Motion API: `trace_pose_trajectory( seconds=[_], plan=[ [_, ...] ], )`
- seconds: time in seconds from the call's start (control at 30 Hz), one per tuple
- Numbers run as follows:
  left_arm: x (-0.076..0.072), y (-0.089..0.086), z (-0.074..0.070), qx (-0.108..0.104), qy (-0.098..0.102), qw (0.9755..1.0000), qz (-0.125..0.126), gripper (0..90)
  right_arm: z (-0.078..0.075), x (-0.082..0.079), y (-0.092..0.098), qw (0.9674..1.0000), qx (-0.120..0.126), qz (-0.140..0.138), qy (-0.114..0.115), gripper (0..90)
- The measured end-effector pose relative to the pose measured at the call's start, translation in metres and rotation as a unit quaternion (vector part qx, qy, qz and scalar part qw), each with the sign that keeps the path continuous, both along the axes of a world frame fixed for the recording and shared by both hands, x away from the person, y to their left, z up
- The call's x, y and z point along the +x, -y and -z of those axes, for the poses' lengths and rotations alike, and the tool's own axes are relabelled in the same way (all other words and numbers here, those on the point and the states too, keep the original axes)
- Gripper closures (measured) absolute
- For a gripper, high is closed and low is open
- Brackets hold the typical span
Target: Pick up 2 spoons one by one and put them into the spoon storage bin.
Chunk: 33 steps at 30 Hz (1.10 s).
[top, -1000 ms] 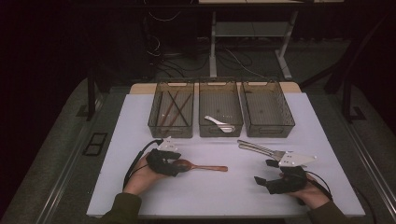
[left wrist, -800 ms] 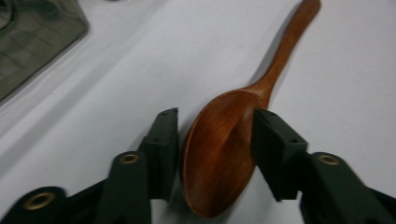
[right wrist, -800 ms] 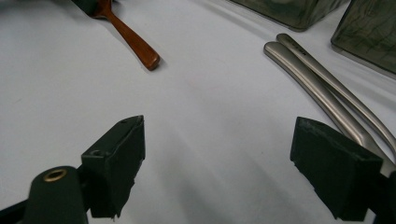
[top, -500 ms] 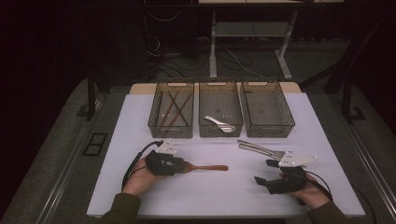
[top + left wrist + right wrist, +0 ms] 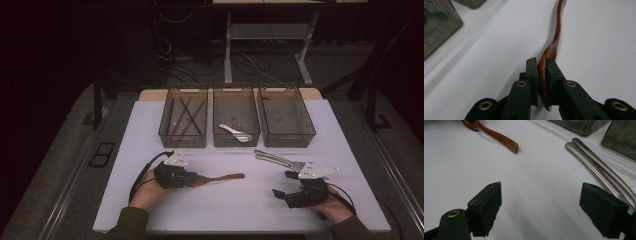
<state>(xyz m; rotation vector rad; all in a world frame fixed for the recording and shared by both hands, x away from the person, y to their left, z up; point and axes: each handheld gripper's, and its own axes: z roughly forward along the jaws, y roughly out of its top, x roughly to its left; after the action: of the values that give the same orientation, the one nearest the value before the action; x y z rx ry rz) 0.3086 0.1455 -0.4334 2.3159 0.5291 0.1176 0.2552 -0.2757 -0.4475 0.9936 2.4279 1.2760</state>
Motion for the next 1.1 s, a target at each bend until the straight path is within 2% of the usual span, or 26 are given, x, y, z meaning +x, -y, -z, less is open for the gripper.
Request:
trace_pose_trajectory(
  seconds=[0.1,0.23,0.57,0.77,1.1],
  plan=[
    [0.000,0.000,-0.001,0.001,0.004,1.0000,0.000,81.7,0.000,0.000,0.000,1.0000,0.000,0.000,0.000,17.7],
    [0.000,-0.001,-0.005,-0.010,0.015,0.9998,-0.005,81.7,0.000,0.000,0.000,1.0000,0.000,0.000,0.000,17.7],
    [-0.002,-0.001,-0.017,-0.036,0.043,0.9976,-0.040,81.7,0.000,0.000,0.000,1.0000,-0.002,-0.001,0.001,17.7],
    [-0.001,0.001,-0.022,-0.044,0.049,0.9960,-0.061,81.7,0.000,0.000,-0.001,1.0000,-0.003,-0.002,-0.001,17.7],
    [0.011,0.009,-0.036,-0.061,0.054,0.9932,-0.082,81.7,0.000,0.000,0.000,1.0000,-0.002,0.001,0.000,17.7]
  ],
)
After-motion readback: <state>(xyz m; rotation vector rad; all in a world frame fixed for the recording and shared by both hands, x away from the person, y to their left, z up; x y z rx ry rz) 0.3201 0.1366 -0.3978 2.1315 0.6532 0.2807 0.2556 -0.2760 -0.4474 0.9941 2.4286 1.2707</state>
